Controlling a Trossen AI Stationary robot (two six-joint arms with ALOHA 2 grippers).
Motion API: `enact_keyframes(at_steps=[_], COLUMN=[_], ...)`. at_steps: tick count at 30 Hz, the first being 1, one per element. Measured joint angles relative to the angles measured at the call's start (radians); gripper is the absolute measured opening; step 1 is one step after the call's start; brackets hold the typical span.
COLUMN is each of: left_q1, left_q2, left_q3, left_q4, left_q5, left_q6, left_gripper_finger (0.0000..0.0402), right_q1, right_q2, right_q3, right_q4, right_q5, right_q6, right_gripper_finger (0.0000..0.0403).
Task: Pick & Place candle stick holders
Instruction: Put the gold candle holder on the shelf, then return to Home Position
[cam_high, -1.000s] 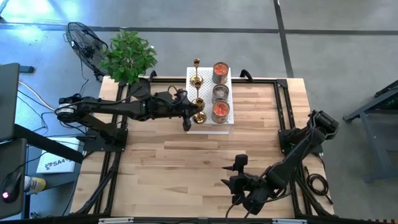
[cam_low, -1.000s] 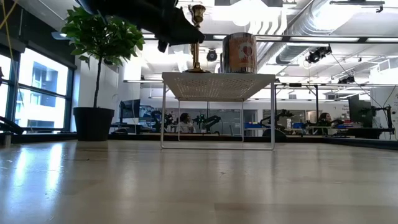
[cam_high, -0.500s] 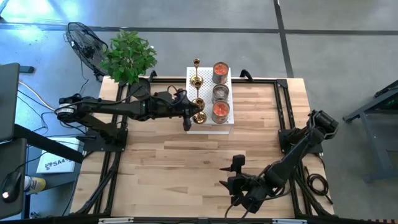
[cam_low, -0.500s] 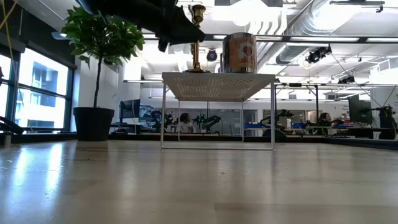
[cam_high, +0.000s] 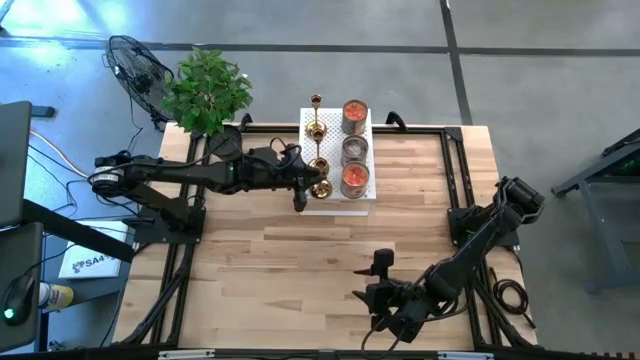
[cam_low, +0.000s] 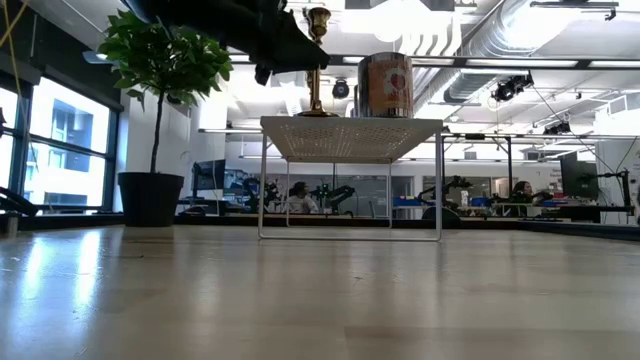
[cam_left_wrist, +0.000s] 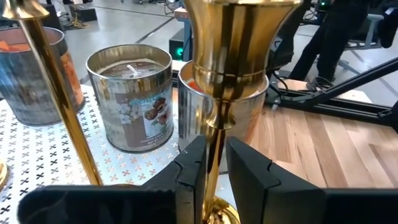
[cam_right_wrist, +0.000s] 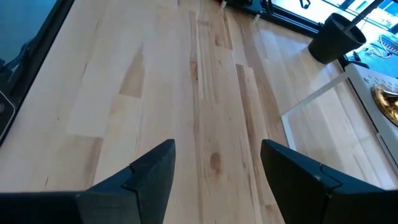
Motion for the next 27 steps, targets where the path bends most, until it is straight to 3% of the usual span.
enact_keyframes(at_steps=[7,20,27], left_q1=[0.000,0.000,0.000], left_q2=[0.000,0.000,0.000], left_q3=[0.000,0.000,0.000], left_q4=[0.000,0.025,0.003], left_q5=[0.019,0.001,-0.046], left_q6=[-0.004,-0.085,-0.078], left_gripper_finger=[0.0081,0.0219,0.0232], right_q1=[0.000,0.000,0.000], right_q2=[-0.001,-0.001,-0.001], right_q3=[0.000,0.000,0.000], right_q4=[0.005,0.005,0.005], right_q5=[0.000,0.000,0.000], right_q6=[0.000,-0.001,0.000], right_gripper_finger=[0.0231,0.0232,0.0231])
